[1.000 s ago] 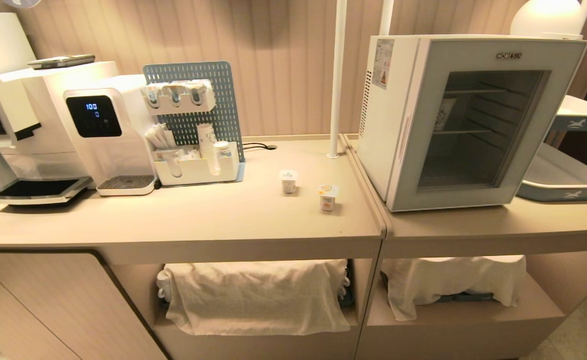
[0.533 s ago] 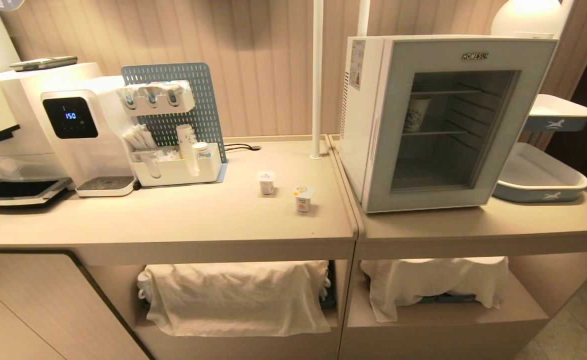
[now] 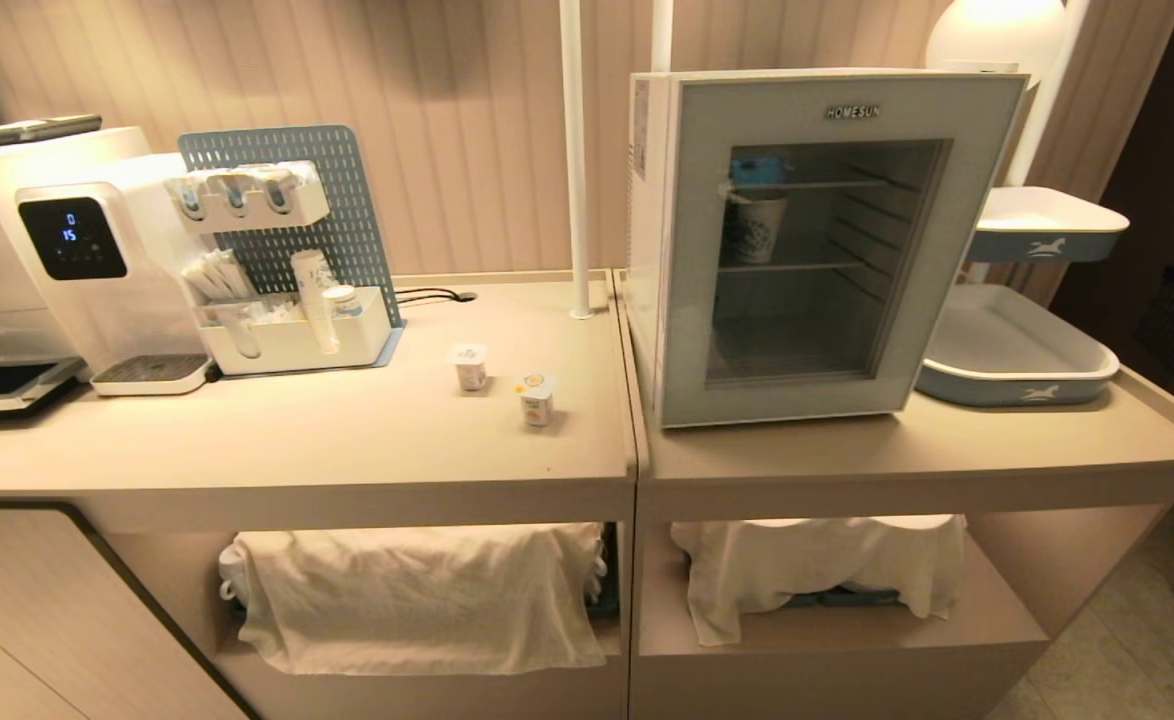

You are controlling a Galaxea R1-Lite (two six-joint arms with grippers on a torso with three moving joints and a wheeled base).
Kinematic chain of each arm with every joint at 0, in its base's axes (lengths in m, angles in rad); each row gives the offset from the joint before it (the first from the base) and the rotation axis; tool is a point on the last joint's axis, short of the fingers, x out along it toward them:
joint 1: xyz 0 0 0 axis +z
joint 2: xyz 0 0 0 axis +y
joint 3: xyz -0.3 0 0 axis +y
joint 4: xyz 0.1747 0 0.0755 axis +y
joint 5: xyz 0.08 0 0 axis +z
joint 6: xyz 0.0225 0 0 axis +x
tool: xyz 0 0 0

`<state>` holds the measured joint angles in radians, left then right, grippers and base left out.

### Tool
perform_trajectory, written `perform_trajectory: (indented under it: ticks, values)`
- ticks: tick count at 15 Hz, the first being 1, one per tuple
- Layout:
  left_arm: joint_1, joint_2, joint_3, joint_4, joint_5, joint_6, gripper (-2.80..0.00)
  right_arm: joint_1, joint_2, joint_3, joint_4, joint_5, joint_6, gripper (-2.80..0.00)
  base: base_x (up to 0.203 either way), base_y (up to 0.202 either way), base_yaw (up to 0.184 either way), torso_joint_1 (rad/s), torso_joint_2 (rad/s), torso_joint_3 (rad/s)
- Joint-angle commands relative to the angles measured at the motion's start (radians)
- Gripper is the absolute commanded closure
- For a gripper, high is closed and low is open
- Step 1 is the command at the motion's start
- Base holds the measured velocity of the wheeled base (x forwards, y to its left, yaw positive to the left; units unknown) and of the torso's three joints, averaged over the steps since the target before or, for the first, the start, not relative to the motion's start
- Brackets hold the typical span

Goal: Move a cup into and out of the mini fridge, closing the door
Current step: Open the freezer door

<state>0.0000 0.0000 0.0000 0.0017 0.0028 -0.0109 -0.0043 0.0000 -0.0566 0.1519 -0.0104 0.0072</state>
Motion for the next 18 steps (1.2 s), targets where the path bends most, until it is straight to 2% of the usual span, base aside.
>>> perform_trajectory:
  ticks: [1, 13, 18]
  values:
    - [0.000, 0.002, 0.002, 0.000, 0.000, -0.001, 0.00, 0.001, 0.002, 0.000, 0.001, 0.000, 0.000, 0.00, 0.000, -0.190, -0.001, 0.007, 0.00, 0.002]
    - [0.000, 0.002, 0.002, 0.000, 0.000, -0.001, 0.00, 0.000, 0.002, 0.000, 0.001, 0.000, 0.000, 0.00, 0.000, -0.192, 0.000, 0.002, 0.00, 0.004]
    - [0.000, 0.002, 0.002, 0.000, 0.000, -0.001, 0.00, 0.000, 0.002, 0.000, 0.001, 0.000, 0.000, 0.00, 0.012, -0.046, 0.003, 0.002, 0.00, 0.003]
